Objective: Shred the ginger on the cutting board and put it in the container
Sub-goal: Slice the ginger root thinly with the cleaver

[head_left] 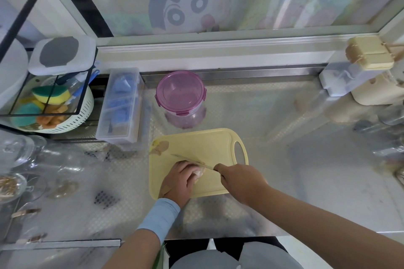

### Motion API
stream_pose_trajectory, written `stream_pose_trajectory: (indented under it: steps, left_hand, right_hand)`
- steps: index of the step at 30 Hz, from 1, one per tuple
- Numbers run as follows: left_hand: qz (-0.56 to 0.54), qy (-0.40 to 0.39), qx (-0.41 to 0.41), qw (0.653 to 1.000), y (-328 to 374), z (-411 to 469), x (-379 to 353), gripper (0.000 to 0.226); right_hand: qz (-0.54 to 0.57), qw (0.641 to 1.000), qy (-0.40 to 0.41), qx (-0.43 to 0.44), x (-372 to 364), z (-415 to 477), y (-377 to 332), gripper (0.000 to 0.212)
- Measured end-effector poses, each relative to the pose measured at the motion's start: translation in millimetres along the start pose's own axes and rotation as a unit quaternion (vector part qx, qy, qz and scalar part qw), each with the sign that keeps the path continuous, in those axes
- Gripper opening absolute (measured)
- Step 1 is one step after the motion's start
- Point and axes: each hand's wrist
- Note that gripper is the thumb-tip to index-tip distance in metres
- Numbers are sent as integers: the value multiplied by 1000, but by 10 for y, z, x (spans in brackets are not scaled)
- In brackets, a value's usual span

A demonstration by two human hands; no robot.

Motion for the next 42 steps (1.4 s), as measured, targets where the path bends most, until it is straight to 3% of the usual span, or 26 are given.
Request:
stream_pose_trajectory:
  steps: [25,37,40,42]
  left_hand:
    - [-39,5,7,999,-100,-3,-32,20]
    - [-39,-37,-2,999,-113,46,31,14]
    - [-55,-53,5,997,-112,164,111,9]
    - [-73,-69,57,993,-101,322,152,14]
  right_hand:
    - [50,998,-36,20,-73,294,-28,19]
    - [177,980,-91,-28,31,409,43,19]
    - [244,966,-55,-65,113,434,106,21]
    - [261,961,-32,-87,153,468,139,20]
Point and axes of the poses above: each hand's wrist, its own z-axis towards the middle knuckle, its own x-axis out of the back of the hand, y = z × x, and after that the axes turned 14 degrees about -x, right-handed
